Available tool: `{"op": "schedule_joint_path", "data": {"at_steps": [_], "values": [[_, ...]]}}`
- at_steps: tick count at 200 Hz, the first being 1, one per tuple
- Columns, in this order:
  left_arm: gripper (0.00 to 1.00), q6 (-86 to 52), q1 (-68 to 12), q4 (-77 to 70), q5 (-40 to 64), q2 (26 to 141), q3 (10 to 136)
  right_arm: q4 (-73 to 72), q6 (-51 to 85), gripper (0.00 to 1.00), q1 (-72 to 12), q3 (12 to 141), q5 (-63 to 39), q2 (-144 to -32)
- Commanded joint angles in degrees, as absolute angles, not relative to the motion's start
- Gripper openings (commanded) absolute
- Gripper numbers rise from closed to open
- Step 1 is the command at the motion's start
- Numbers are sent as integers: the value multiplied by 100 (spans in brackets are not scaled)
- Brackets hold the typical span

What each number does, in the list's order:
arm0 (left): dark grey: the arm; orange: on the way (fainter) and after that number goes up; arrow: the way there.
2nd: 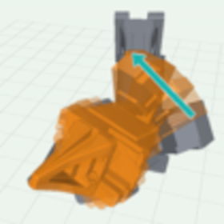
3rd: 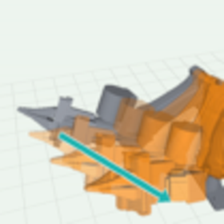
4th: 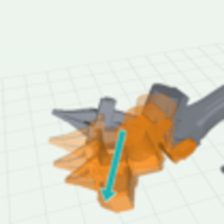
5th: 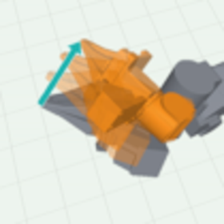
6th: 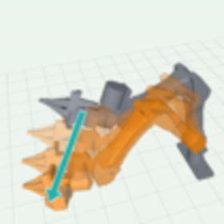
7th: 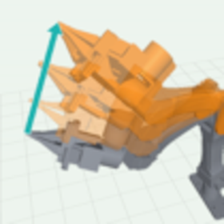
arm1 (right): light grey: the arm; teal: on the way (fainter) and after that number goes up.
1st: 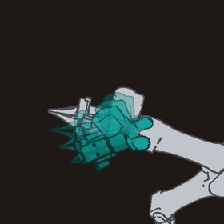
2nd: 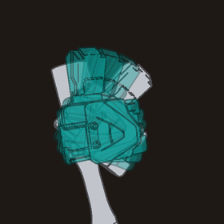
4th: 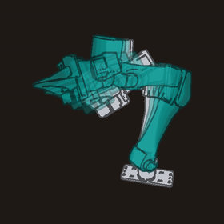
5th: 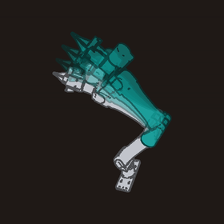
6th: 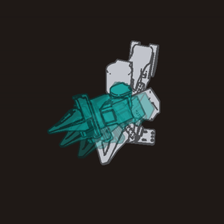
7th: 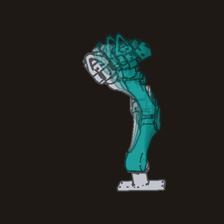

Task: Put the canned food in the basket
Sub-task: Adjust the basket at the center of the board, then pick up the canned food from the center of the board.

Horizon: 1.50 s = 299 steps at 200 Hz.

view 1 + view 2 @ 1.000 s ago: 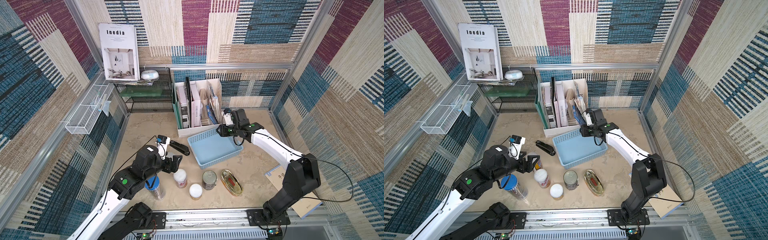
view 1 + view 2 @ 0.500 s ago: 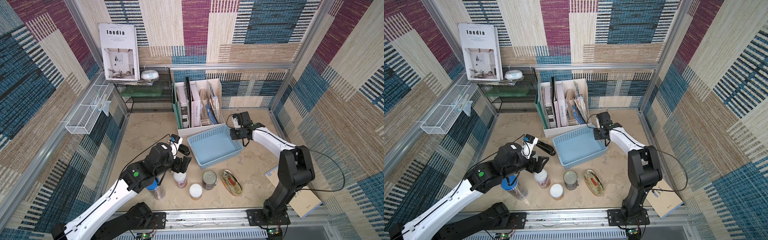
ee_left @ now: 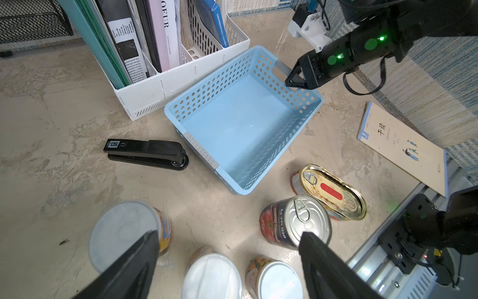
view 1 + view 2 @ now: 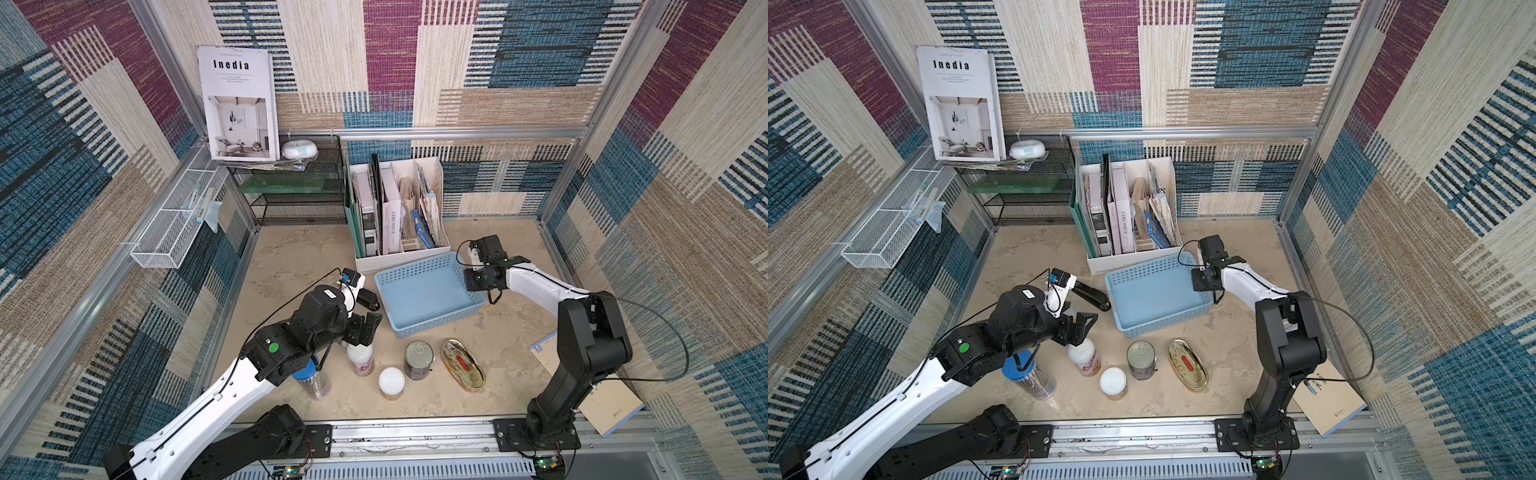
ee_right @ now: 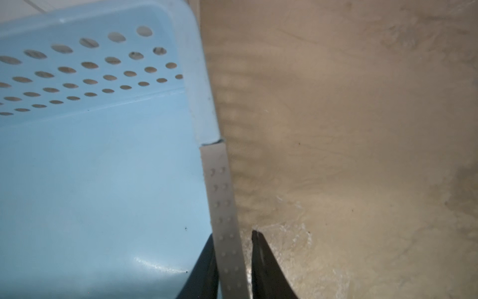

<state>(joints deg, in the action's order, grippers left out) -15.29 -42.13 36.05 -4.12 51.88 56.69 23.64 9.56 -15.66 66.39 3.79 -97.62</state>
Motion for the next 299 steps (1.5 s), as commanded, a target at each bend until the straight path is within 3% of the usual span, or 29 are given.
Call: {"op": "schedule_joint_path", "data": {"at_steps": [1, 36, 85, 94, 123, 165, 211, 241, 299], "values": [[90, -1433, -4214, 3564, -540, 5194, 5713, 2455, 1447, 23, -1624, 6372, 250, -9473], [90, -1406, -4213, 3584, -553, 5178, 5698, 2392, 1852, 21, -1740, 5697, 217, -9048], [91, -1458, -4218, 3626, -493, 5129, 5695, 2094, 2013, 24, -1804, 5221, 137, -8797], [91, -1468, -4215, 3641, -486, 5117, 5697, 2087, 2013, 29, -1810, 5229, 185, -8731], [96, -1431, -4214, 3656, -403, 5021, 5687, 2201, 1801, 60, -1810, 5415, 569, -8326], [99, -708, -4217, 3636, 221, 4638, 5537, 2338, 1234, 70, -1961, 5645, -201, -7135], [99, -1033, -4218, 2958, 1374, 4423, 5059, 2366, 1678, 74, -3719, 4857, -440, -5830], [99, -1559, -4206, 2917, 1292, 4463, 5038, 2317, 2393, 79, -4775, 4352, 23, -5432], [99, -1636, -4233, 4381, 79, 5365, 5913, 2738, 2862, 80, -6075, 4727, 888, -6548]]}}
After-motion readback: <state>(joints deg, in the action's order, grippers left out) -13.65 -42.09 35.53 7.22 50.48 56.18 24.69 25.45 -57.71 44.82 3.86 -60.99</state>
